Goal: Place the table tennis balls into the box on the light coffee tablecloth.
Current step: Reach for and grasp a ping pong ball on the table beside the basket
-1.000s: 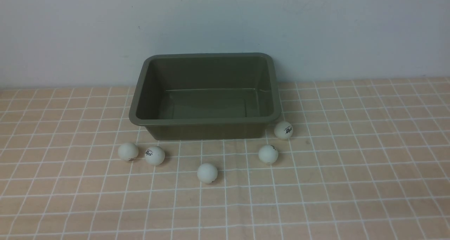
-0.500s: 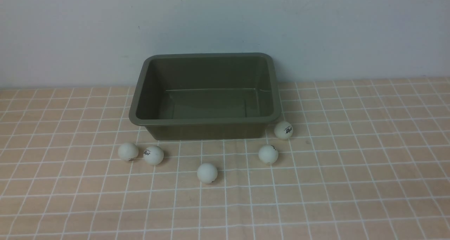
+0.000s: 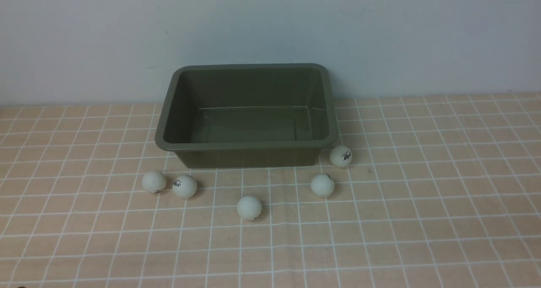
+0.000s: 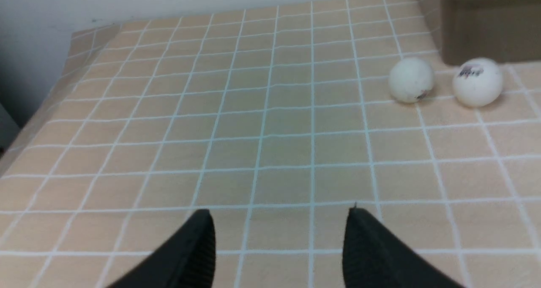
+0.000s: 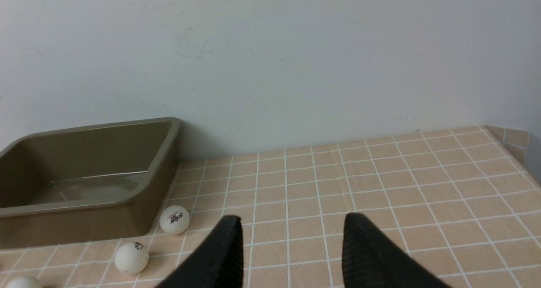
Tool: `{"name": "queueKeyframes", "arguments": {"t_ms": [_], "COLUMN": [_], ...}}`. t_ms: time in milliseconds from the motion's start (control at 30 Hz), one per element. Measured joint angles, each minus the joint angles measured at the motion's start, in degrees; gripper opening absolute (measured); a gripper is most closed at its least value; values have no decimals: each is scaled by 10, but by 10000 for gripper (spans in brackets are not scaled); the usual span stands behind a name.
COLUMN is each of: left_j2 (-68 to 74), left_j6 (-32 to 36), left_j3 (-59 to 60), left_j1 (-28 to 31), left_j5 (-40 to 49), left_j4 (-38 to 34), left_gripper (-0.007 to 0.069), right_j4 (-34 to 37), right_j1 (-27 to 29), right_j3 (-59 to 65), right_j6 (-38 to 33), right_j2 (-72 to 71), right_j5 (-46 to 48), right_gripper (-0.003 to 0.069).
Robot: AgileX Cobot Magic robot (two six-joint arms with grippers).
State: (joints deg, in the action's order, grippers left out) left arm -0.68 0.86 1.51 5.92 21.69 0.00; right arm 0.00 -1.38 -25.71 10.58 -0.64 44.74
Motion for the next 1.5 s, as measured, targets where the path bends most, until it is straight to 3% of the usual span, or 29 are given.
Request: {"name": "queueKeyframes", "arguments": {"t_ms": [167,433,700,867,1100,1300,1500], "left_j2": [0,0,0,0,27,158,338], "left_j6": [-42,-47,-53,-9,96,213,237], "left_j3": [1,1,2,-35,-165,-288,-390], "left_j1": [0,0,0,0,0,0,0], "left_j5": [-78,-181,-198,-62,44,155,255], "left_j4": [-136,-259,-347,-344,-345,-301,-274], "left_gripper": [340,340,340,340,340,340,340], "right_j4": [0,0,3,3,4,10,20], "right_j1": [0,0,0,0,0,-2,-2], "right_j3": [0,0,0,0,0,0,0], "right_j6": [0,0,0,-6,-43,-49,-56], "right_j2": [0,0,0,0,0,0,0], "right_j5": [0,0,2,4,4,4,19], "right_gripper": [303,303,303,303,303,303,303]}}
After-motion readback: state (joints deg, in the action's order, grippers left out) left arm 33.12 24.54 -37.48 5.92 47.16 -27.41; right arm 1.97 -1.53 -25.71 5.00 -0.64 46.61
